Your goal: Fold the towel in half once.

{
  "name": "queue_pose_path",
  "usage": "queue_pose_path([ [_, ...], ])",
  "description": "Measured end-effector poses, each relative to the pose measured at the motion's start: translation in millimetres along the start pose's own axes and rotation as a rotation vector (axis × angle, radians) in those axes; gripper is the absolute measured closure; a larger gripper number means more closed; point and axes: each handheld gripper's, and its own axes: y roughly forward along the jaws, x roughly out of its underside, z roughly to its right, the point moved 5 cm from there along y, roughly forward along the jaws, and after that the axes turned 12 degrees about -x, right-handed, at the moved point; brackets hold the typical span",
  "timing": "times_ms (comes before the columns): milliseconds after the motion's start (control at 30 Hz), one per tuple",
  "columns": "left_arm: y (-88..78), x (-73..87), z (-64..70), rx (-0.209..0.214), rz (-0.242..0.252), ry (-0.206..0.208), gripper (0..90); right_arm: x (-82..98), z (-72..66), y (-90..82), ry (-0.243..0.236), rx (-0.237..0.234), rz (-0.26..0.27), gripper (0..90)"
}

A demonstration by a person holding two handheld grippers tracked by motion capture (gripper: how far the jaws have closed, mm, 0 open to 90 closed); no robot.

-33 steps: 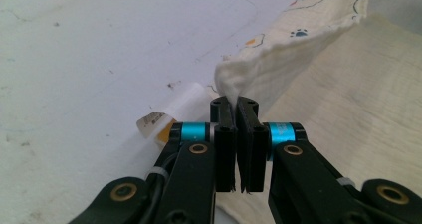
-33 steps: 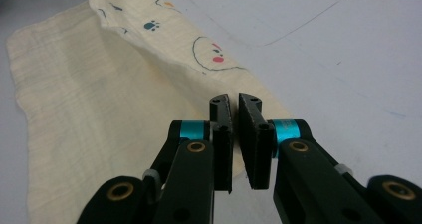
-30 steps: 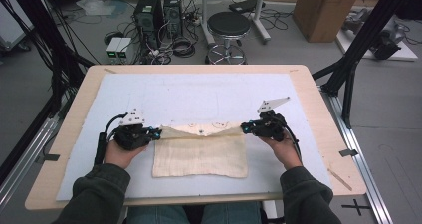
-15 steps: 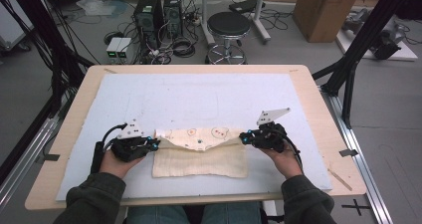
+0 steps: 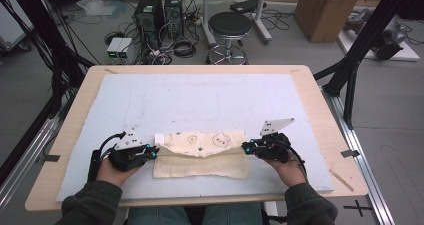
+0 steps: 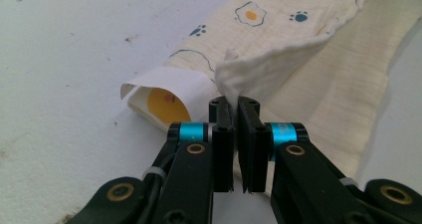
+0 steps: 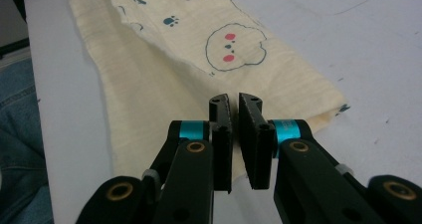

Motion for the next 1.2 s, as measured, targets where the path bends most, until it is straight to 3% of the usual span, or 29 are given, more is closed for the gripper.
queue_pose_path([
  [300, -6.0, 8.6, 6.8, 0.006, 0.008, -0.005, 84.7, 7.5, -8.7, 6.6, -0.008, -0.014, -0.042, 84.0],
  [767, -12.9, 15.2, 15.4, 0.012, 0.008, 0.008, 85.3, 12.9, -21.3, 1.3, -0.032, -0.011, -0.05, 83.9],
  [1200, -14.9, 19.3, 20.4, 0.021, -0.004, 0.016, 85.5, 21.3, -28.8, 5.8, -0.047, -0.026, -0.099, 83.7],
])
